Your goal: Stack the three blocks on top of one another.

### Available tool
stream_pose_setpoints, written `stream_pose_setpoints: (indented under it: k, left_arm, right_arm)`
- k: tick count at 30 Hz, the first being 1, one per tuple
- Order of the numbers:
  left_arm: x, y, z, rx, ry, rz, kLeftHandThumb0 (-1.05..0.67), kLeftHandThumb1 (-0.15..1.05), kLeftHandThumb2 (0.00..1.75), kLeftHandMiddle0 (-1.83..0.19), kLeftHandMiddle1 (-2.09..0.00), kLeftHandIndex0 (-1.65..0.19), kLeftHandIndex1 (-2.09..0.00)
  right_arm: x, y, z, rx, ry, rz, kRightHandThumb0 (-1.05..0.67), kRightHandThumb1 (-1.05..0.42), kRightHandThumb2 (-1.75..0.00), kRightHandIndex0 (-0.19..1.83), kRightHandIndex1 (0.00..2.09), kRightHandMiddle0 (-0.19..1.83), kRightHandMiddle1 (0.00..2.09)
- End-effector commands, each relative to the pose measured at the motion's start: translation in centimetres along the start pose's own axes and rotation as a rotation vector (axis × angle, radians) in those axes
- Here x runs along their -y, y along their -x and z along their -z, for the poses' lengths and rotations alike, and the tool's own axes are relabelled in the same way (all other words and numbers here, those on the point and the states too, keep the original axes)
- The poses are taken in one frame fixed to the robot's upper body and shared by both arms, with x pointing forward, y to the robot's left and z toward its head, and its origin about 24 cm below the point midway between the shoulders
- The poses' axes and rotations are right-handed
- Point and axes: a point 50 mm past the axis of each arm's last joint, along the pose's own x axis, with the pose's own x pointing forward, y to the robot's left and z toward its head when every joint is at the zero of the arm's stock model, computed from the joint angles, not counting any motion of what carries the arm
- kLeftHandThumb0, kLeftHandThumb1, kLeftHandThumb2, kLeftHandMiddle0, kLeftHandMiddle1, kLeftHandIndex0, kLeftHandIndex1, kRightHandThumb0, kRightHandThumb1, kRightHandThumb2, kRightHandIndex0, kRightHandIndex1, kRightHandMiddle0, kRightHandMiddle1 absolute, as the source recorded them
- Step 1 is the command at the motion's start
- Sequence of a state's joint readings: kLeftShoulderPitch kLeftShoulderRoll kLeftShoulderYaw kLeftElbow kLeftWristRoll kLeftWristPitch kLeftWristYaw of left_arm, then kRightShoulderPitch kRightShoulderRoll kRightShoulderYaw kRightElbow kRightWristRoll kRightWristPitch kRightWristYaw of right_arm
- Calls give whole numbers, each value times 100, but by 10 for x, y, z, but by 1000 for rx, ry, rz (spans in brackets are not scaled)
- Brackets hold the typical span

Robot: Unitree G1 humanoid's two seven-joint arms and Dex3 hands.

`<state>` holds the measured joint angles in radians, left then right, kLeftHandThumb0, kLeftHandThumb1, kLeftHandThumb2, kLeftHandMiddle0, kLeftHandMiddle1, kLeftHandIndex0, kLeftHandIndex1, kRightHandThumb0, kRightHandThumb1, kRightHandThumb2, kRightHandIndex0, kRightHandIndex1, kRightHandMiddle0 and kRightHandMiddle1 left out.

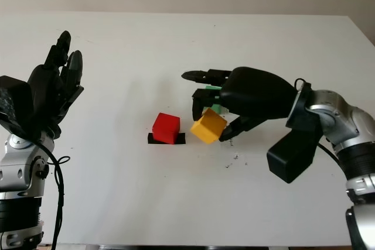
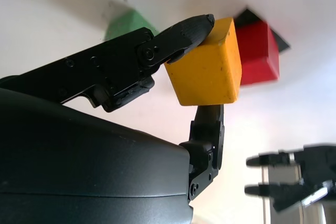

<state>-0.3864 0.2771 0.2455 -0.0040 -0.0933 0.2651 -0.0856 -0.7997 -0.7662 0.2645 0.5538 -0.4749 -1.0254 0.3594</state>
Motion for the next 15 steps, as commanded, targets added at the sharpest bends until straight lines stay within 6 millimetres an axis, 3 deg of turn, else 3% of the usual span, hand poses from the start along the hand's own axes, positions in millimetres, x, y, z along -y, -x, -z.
stream_pose_setpoints:
  k: [1,8,15]
  left_arm:
    - [0,1,-2,12,-3,-3,-63,105,59,8,-5,7,-6]
    - [2,3,-2,12,-12,-1,-62,105,60,8,-5,7,-6]
    - [3,6,-2,7,-7,-7,-61,105,61,9,-5,8,-5]
  right_arm:
    - [20,-12,0,22,34,22,-46,-100,-6,13,5,40,133]
    - [49,-46,3,37,-54,28,-44,-94,-4,14,6,40,134]
    - [51,-76,-4,79,-83,-14,-42,-91,-4,16,6,45,133]
